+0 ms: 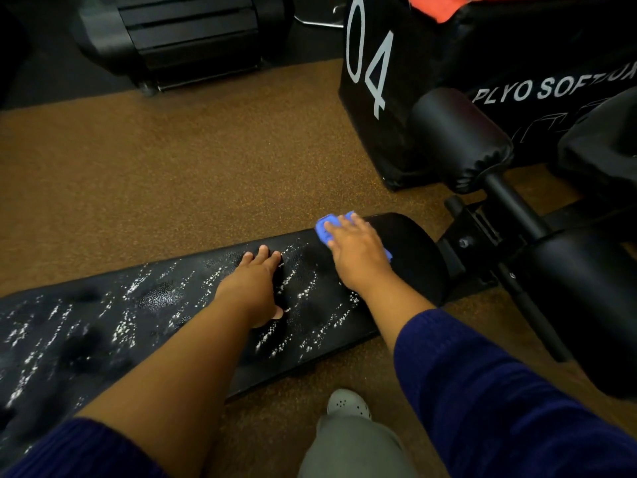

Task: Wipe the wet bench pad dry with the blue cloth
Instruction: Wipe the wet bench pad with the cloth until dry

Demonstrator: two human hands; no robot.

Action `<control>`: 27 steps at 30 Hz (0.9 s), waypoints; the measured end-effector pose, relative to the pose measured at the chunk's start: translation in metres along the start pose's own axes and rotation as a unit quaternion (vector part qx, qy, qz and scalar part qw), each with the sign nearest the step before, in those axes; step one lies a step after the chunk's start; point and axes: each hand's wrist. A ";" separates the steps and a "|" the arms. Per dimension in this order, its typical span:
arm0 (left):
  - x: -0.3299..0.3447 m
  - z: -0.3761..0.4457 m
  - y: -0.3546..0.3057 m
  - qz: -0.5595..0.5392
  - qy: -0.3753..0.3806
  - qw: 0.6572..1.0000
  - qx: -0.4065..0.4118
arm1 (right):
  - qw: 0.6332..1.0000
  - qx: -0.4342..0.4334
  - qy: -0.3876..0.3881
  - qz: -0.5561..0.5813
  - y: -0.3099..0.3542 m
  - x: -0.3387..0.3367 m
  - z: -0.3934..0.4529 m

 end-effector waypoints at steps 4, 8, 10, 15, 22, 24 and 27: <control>0.000 -0.002 0.000 0.006 0.000 1.000 0.000 | 0.988 -0.143 0.029 0.039 -0.029 -0.016 -0.034; -0.002 -0.003 -0.002 0.011 0.007 1.000 -0.004 | 0.997 0.067 -0.035 -0.033 -0.041 -0.016 -0.028; -0.003 -0.003 -0.003 0.013 0.011 1.000 -0.006 | 0.997 0.068 -0.040 0.000 -0.021 -0.009 -0.033; -0.003 -0.003 -0.002 0.017 0.013 1.000 -0.009 | 0.989 -0.135 0.024 0.050 -0.037 -0.018 -0.071; -0.002 -0.001 -0.001 0.014 0.009 1.000 -0.008 | 0.998 -0.016 -0.037 0.045 -0.019 -0.003 -0.070; -0.001 -0.001 0.000 0.012 0.010 1.000 -0.007 | 0.991 -0.119 -0.013 0.061 -0.029 -0.008 -0.085; 0.000 -0.001 0.000 0.011 0.009 1.000 -0.006 | 0.990 -0.132 -0.016 0.045 -0.056 -0.018 -0.084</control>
Point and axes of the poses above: each hand's wrist, its own z-axis towards the middle knuckle, its own x-axis out of the palm, y = z × x, and after that the axes turned 3 degrees about y, right-handed
